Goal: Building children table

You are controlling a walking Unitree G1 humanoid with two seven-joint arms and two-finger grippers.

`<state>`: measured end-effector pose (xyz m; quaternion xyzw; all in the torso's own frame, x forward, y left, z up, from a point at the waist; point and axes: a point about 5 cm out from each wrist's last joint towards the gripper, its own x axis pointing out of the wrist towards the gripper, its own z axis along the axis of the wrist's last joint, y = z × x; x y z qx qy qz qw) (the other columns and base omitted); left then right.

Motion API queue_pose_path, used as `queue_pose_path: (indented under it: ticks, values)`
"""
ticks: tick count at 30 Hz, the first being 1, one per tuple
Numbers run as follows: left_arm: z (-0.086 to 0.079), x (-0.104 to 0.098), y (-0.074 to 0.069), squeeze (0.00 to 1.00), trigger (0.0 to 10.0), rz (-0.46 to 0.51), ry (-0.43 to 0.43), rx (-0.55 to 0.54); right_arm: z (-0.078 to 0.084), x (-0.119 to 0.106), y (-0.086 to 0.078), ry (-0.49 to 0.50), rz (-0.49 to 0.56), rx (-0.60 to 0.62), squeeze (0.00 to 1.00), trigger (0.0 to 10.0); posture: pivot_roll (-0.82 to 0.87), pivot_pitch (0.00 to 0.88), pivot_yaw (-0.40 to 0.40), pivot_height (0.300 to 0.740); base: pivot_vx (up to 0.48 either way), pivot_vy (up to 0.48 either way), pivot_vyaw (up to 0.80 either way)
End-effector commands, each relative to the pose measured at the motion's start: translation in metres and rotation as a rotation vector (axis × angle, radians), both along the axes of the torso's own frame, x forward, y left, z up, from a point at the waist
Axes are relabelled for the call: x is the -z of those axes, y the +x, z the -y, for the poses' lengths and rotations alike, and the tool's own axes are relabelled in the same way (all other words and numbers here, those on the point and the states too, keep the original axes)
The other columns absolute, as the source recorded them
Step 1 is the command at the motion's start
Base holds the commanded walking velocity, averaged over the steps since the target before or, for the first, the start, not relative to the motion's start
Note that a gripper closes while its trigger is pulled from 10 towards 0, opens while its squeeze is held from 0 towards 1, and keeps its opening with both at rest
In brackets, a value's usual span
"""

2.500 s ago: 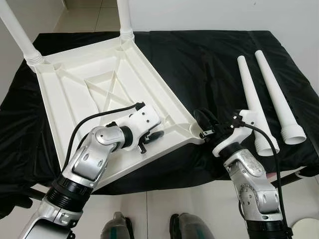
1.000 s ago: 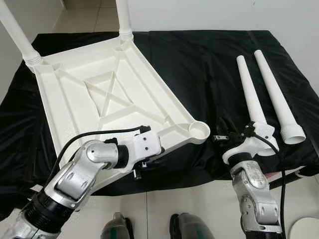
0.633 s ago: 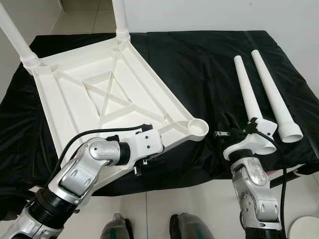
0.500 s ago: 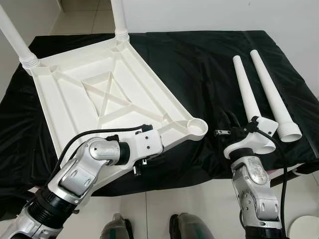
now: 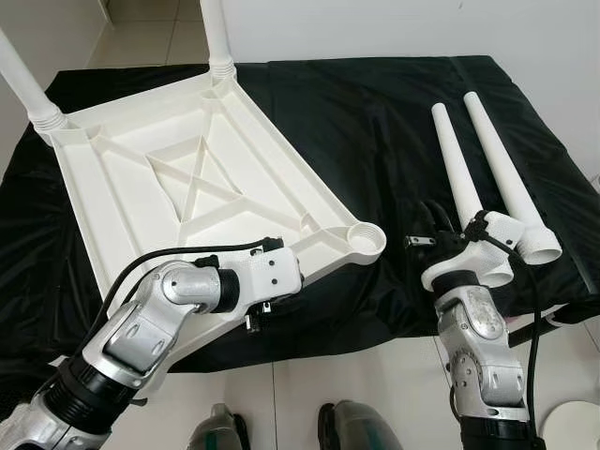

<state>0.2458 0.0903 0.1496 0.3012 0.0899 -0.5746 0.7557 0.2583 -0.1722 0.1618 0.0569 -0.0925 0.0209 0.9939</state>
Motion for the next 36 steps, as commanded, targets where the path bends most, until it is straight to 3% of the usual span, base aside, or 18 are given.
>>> queue_pose_path:
  ticks: [1,3,5,6,8,9,13,15,17,20,24,26,31,33,36]
  values:
    - [-0.009,0.003,0.003,0.0,10.0,-0.039,-0.004,-0.077,0.002,0.002,0.002,-0.001,-0.004,0.011,0.0,10.0,-0.17,0.074,0.031,0.74,0.0,0.0,0.0]
    - [-0.006,-0.001,0.002,0.0,10.0,-0.042,-0.033,-0.065,0.003,0.002,0.003,-0.004,-0.001,0.014,0.0,10.0,-0.17,0.074,0.031,0.74,0.0,0.0,0.0]
    - [0.008,-0.021,0.001,0.0,10.0,-0.025,-0.186,-0.039,0.005,0.0,0.008,-0.008,0.012,0.025,0.0,10.0,-0.17,0.068,0.032,0.74,0.0,0.0,0.0]
    - [0.008,-0.021,0.001,0.0,10.0,-0.025,-0.186,-0.039,0.005,0.0,0.008,-0.008,0.012,0.025,0.0,10.0,-0.17,0.068,0.032,0.74,0.0,0.0,0.0]
    - [0.018,-0.04,0.003,0.0,10.0,0.003,-0.33,-0.047,0.007,0.001,0.014,0.003,0.016,0.044,0.0,10.0,-0.18,0.061,0.034,0.74,0.0,0.0,0.0]
    - [0.018,-0.04,0.003,0.0,10.0,0.003,-0.33,-0.047,0.007,0.001,0.014,0.003,0.016,0.044,0.0,10.0,-0.18,0.061,0.034,0.74,0.0,0.0,0.0]
    - [0.033,-0.067,0.006,0.0,10.0,0.04,-0.526,-0.087,0.006,0.003,0.024,0.007,0.009,0.093,0.0,10.0,-0.17,0.055,0.029,0.74,0.0,0.0,0.0]
    - [0.038,-0.073,0.007,0.0,10.0,0.053,-0.572,-0.1,0.007,0.004,0.029,-0.002,-0.008,0.122,0.0,10.0,-0.17,0.055,0.026,0.74,0.0,0.0,0.0]
    - [0.039,-0.074,0.008,0.0,10.0,0.049,-0.583,-0.114,0.009,0.005,0.031,-0.004,-0.024,0.148,0.0,10.0,-0.17,0.055,0.026,0.74,0.0,0.0,0.0]
    - [0.048,-0.072,0.018,0.0,10.0,0.029,-0.593,-0.217,0.023,0.005,0.046,-0.038,-0.08,0.281,0.0,10.0,-0.16,0.062,0.021,0.74,0.0,0.0,0.0]
    - [0.051,-0.071,0.023,0.0,10.0,0.026,-0.588,-0.249,0.03,0.003,0.052,-0.05,-0.092,0.342,0.0,10.0,-0.16,0.063,0.021,0.74,0.0,0.0,0.0]
    - [0.052,-0.067,0.03,0.0,10.0,-0.001,-0.562,-0.301,0.039,-0.003,0.061,-0.064,-0.114,0.455,0.0,10.0,-0.16,0.071,0.024,0.74,0.0,0.0,0.0]
    - [0.054,-0.07,0.032,0.0,10.0,0.006,-0.57,-0.305,0.048,-0.011,0.068,-0.092,-0.122,0.574,0.0,10.0,-0.16,0.076,0.026,0.74,0.0,0.0,0.0]
    - [0.056,-0.071,0.032,0.0,10.0,0.019,-0.57,-0.296,0.057,-0.008,0.068,-0.048,-0.165,0.667,0.0,10.0,-0.16,0.078,0.026,0.74,0.0,0.0,0.0]
    - [0.056,-0.071,0.031,0.0,10.0,0.016,-0.571,-0.294,0.06,-0.007,0.068,-0.013,-0.19,0.702,0.0,10.0,-0.16,0.078,0.026,0.74,0.0,0.0,0.0]
